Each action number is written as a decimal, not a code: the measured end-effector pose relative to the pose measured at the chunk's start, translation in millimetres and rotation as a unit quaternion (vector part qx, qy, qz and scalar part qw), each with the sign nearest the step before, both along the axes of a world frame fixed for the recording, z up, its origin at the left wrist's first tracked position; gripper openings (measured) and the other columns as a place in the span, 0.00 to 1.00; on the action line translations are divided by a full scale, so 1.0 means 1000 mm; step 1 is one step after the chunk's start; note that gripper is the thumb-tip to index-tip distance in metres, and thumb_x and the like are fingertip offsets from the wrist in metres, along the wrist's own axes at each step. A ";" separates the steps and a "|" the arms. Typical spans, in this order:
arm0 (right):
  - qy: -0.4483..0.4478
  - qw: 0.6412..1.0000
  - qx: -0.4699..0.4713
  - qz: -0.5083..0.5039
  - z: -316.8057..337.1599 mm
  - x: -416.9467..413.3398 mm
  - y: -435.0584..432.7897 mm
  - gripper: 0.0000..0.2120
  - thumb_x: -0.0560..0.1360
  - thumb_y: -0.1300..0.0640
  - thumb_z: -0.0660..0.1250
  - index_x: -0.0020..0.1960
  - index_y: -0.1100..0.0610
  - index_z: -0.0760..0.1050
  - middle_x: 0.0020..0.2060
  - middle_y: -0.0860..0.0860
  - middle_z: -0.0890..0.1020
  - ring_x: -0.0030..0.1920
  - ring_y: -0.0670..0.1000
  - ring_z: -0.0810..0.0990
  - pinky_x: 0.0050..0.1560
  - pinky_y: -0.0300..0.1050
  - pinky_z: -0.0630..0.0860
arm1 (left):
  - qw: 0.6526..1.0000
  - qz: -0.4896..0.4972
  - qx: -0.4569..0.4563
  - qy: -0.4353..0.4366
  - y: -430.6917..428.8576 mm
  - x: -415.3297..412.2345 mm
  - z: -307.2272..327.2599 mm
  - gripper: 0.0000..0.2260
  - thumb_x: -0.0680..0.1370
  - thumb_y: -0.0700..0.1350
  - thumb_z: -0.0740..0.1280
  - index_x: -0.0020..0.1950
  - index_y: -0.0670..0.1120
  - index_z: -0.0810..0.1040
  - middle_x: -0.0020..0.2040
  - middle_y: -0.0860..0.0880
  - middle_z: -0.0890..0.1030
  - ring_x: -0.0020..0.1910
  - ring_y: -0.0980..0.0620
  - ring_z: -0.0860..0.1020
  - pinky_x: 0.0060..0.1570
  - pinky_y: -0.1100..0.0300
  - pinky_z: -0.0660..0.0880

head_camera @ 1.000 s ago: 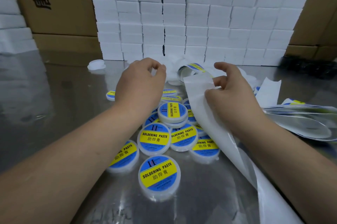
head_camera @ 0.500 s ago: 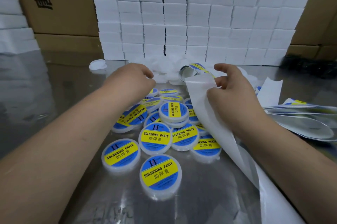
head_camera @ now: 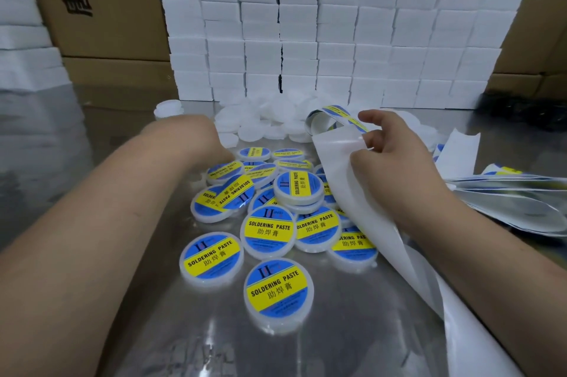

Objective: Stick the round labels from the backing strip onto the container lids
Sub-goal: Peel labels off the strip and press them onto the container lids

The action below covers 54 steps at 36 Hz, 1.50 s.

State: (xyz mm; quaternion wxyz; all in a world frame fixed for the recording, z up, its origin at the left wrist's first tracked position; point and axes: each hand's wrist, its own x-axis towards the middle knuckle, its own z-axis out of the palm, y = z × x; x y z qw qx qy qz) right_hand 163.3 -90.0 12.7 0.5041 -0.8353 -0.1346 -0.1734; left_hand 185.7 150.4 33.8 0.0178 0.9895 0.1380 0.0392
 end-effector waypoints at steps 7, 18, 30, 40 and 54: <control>0.002 1.000 -0.002 0.001 0.001 0.000 0.000 0.23 0.72 0.66 0.57 0.62 0.46 0.67 0.37 0.43 0.76 0.28 0.36 0.72 0.23 0.28 0.65 | 0.998 -0.009 0.042 0.044 -0.006 0.002 -0.007 0.16 0.78 0.54 0.61 0.53 0.44 0.79 0.48 0.46 0.81 0.47 0.47 0.78 0.43 0.58 0.72; 0.001 1.000 0.008 0.012 0.000 0.000 0.002 0.22 0.72 0.66 0.57 0.60 0.45 0.66 0.35 0.43 0.75 0.27 0.37 0.72 0.23 0.28 0.65 | 0.970 0.164 -0.050 -0.172 0.021 0.015 -0.009 0.17 0.75 0.44 0.62 0.64 0.54 0.73 0.64 0.42 0.69 0.63 0.39 0.67 0.58 0.49 0.66; -0.003 1.000 0.008 0.025 0.002 -0.001 0.002 0.21 0.72 0.66 0.57 0.58 0.44 0.66 0.34 0.42 0.75 0.27 0.36 0.72 0.24 0.27 0.65 | 0.996 0.077 -0.035 -0.022 0.021 0.021 -0.028 0.12 0.76 0.48 0.63 0.56 0.44 0.79 0.54 0.45 0.79 0.51 0.45 0.76 0.48 0.55 0.74; -0.002 1.000 0.005 0.020 0.000 -0.002 0.002 0.22 0.72 0.66 0.57 0.60 0.45 0.67 0.34 0.41 0.76 0.27 0.36 0.72 0.22 0.28 0.65 | 0.981 -0.128 -0.143 0.005 -0.018 -0.004 -0.008 0.14 0.73 0.59 0.66 0.56 0.59 0.78 0.46 0.58 0.75 0.42 0.56 0.73 0.40 0.61 0.68; 0.001 1.000 0.012 0.024 0.001 -0.001 0.002 0.23 0.72 0.67 0.57 0.62 0.47 0.68 0.36 0.42 0.75 0.27 0.36 0.72 0.23 0.29 0.66 | 0.974 -0.160 -0.046 0.153 -0.012 -0.024 0.021 0.16 0.67 0.58 0.71 0.53 0.63 0.75 0.46 0.60 0.73 0.48 0.56 0.72 0.51 0.60 0.70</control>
